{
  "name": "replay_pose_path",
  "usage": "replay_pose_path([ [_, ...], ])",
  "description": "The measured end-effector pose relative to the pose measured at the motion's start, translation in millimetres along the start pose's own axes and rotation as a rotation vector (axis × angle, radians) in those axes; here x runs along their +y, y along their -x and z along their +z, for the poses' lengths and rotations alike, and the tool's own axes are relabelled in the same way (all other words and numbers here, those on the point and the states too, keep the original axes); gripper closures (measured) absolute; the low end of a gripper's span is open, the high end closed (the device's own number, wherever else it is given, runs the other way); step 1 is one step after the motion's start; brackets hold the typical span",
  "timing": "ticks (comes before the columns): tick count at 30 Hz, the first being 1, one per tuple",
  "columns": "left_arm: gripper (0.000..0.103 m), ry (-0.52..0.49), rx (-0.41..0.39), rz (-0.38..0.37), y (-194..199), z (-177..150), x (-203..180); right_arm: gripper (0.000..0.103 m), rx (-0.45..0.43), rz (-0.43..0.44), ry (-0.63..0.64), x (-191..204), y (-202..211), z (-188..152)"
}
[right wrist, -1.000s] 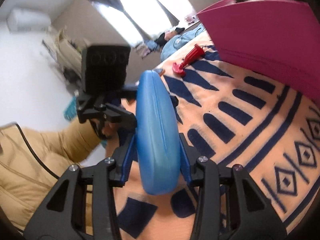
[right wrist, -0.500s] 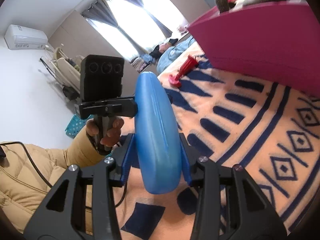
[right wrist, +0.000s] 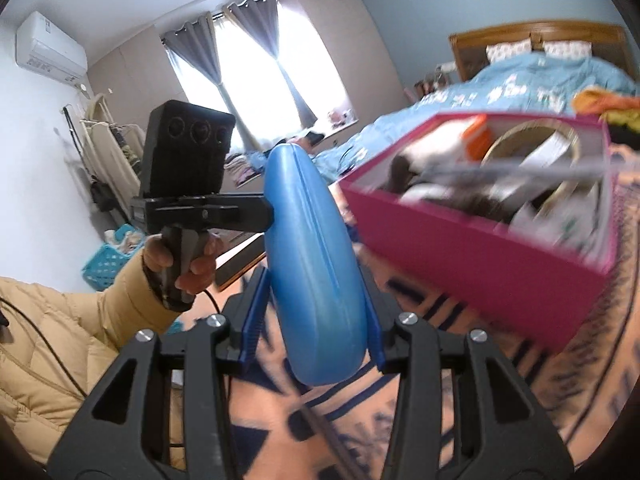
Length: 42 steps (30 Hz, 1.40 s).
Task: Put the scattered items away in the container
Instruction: 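Carry the blue glasses case with both tools over the pink box, then lower the glasses case into the pink box with both tools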
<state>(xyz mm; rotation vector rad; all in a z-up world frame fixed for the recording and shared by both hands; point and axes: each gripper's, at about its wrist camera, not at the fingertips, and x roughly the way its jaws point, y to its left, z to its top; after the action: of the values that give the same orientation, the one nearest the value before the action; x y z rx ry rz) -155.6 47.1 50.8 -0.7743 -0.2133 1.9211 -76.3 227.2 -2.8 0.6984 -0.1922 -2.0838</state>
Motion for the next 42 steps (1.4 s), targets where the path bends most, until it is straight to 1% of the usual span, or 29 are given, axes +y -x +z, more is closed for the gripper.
replay_pose_path([
  [2, 0.033, -0.012, -0.001, 0.007, -10.0, 19.2, 0.1, 0.057, -0.014, -0.025, 0.009, -9.1, 6.6, 11.2],
  [7, 0.032, 0.003, -0.009, 0.014, -25.9, 49.9, 8.9, 0.057, -0.028, -0.076, 0.017, -31.1, 14.3, 34.7],
  [8, 0.032, -0.003, -0.011, 0.014, -27.5, 53.4, 11.2, 0.057, -0.030, -0.080, 0.016, -36.0, 15.2, 38.4],
  [12, 0.032, 0.036, -0.017, 0.001, -42.8, 71.7, 25.2, 0.057, -0.033, -0.097, 0.015, -54.2, 16.4, 51.9],
  [15, 0.032, 0.060, -0.027, -0.007, -53.1, 79.1, 35.1, 0.057, -0.028, -0.112, 0.016, -66.9, 15.2, 61.1],
  [18, 0.031, 0.108, -0.022, -0.021, -63.8, 85.5, 50.8, 0.057, -0.014, -0.124, 0.011, -81.3, 11.1, 69.7],
  [24, 0.030, 0.177, -0.025, -0.008, -78.6, 93.3, 76.0, 0.057, 0.029, -0.144, 0.006, -102.8, -1.2, 82.4],
  [31, 0.030, 0.240, -0.022, 0.002, -88.8, 97.2, 95.9, 0.057, 0.054, -0.151, -0.008, -121.6, -11.5, 91.0],
  [37, 0.029, 0.295, -0.015, 0.023, -99.2, 101.0, 110.0, 0.057, 0.102, -0.198, -0.023, -130.2, -19.4, 99.0],
  [42, 0.031, 0.297, 0.011, 0.062, -107.5, 100.1, 116.3, 0.058, 0.145, -0.252, -0.013, -138.2, -29.4, 102.5],
])
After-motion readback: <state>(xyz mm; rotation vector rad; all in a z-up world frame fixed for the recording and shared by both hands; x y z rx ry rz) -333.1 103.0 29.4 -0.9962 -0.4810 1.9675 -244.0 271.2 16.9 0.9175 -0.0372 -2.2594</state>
